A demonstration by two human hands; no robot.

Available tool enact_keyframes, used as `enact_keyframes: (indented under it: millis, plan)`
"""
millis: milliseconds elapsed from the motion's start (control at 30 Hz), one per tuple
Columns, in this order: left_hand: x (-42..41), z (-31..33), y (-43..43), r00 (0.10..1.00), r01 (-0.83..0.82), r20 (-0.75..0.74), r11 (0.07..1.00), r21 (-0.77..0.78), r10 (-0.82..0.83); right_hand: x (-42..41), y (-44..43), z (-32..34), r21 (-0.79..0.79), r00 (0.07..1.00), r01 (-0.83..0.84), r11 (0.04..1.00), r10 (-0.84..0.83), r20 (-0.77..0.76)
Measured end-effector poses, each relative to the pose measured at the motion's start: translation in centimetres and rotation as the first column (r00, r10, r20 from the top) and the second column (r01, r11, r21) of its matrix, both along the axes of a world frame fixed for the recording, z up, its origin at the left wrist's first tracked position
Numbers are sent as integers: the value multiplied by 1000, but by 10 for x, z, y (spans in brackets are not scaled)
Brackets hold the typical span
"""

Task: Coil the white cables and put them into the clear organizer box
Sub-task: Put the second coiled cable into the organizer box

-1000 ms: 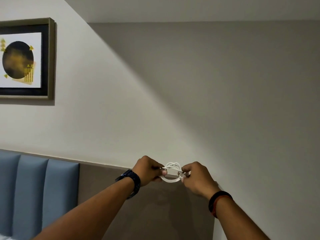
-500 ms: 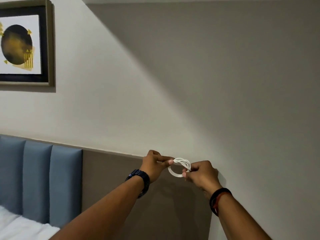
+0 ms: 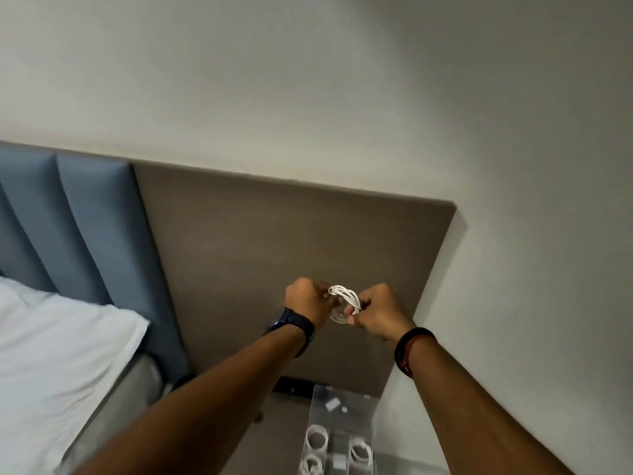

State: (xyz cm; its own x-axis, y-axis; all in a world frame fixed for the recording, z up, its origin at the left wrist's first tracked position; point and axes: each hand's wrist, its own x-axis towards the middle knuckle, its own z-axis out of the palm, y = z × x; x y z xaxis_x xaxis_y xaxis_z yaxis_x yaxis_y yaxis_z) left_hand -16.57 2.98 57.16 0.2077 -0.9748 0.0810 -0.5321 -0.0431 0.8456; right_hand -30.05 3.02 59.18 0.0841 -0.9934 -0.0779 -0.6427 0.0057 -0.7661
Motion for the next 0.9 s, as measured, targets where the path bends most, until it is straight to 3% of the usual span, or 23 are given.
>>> enact_keyframes:
  millis: [200, 300, 400, 567, 667, 767, 900]
  plan:
    - [20, -127, -18, 994, 46, 87, 983, 176, -62, 4, -17, -124, 277, 993, -25, 961, -9, 122]
    - [22, -209, -21, 989, 108, 69, 956, 273, -131, -1, -18, -200, 416, 957, 29, 909, -145, 250]
    - [17, -293, -22, 989, 148, -51, 910, 386, -140, -10, -12, -284, 540, 893, 98, 836, -314, 323]
    - [-2, -430, -24, 971, 220, -183, 882, 418, -155, -20, -5, -429, 564, 802, 316, 763, -532, 271]
    - [-16, -498, -31, 966, 255, -80, 872, 419, -244, -28, -8, -500, 538, 763, 428, 726, -609, 216]
    - [-27, -554, -39, 976, 219, -84, 881, 420, -202, -40, -15, -555, 515, 739, 484, 708, -646, 193]
    - [-38, -602, -45, 970, 239, -66, 880, 411, -233, -50, -16, -609, 454, 778, 507, 733, -615, 124]
